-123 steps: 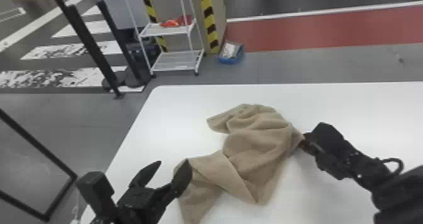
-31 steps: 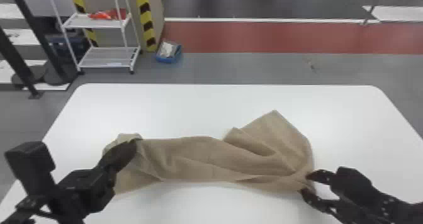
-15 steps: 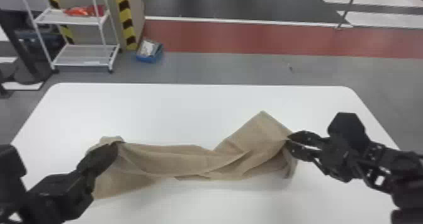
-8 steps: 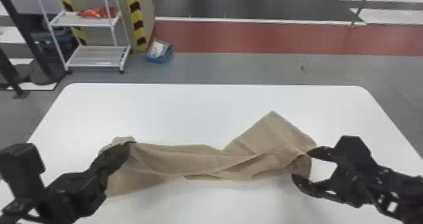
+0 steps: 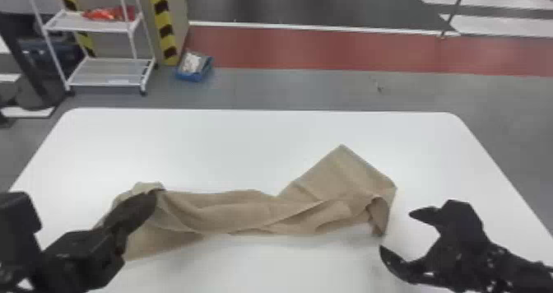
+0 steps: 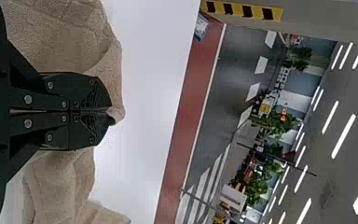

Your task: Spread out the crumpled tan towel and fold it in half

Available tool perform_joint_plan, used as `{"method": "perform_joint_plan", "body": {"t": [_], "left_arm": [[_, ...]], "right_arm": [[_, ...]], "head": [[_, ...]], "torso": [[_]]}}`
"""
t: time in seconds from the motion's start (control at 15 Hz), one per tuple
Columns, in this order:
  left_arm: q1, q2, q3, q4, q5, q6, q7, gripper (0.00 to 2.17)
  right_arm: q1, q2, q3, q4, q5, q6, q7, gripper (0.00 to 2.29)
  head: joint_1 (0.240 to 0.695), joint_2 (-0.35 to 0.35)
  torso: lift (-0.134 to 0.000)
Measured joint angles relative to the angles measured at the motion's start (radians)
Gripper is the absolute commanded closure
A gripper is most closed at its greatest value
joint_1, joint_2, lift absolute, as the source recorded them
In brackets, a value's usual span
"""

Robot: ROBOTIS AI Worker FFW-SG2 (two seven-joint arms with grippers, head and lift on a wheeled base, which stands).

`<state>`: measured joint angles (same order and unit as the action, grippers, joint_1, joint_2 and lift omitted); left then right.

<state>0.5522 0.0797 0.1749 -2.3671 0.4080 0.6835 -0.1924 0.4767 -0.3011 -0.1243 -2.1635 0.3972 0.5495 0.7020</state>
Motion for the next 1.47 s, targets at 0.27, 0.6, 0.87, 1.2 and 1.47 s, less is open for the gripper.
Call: {"method": "perform_joint_plan", "body": {"t": [0.27,0.6,0.87,1.2,1.47], "left_arm": [[0.0,0.002,-0.001,0.002,0.0,0.0,-0.001,1.44],[0.0,0.002,-0.003,0.0,0.0,0.0,-0.002,1.44],[0.002,0.002,-0.003,0.0,0.0,0.0,-0.001,1.44],[0.003,0.002,-0.002,0.001,0.0,0.0,-0.002,1.44],[0.01,0.002,0.004,-0.001,-0.002,0.0,-0.027,1.43]], "right_arm": [[-0.006,0.04,0.01,0.074,-0.072,-0.054,-0.118,0.19],[-0.019,0.064,0.021,0.102,-0.128,-0.072,-0.172,0.51],[-0.029,0.065,0.007,0.134,-0.129,-0.073,-0.18,1.3],[-0.025,0.063,-0.032,0.149,-0.131,-0.148,-0.178,1.58],[0.004,0.058,-0.11,0.088,-0.141,-0.191,-0.116,1.57]], "head": [[0.695,-0.096],[0.695,-0.079],[0.695,-0.095],[0.695,-0.114],[0.695,-0.139]], "torso": [[-0.124],[-0.124],[-0.124],[-0.124],[-0.124]]}}
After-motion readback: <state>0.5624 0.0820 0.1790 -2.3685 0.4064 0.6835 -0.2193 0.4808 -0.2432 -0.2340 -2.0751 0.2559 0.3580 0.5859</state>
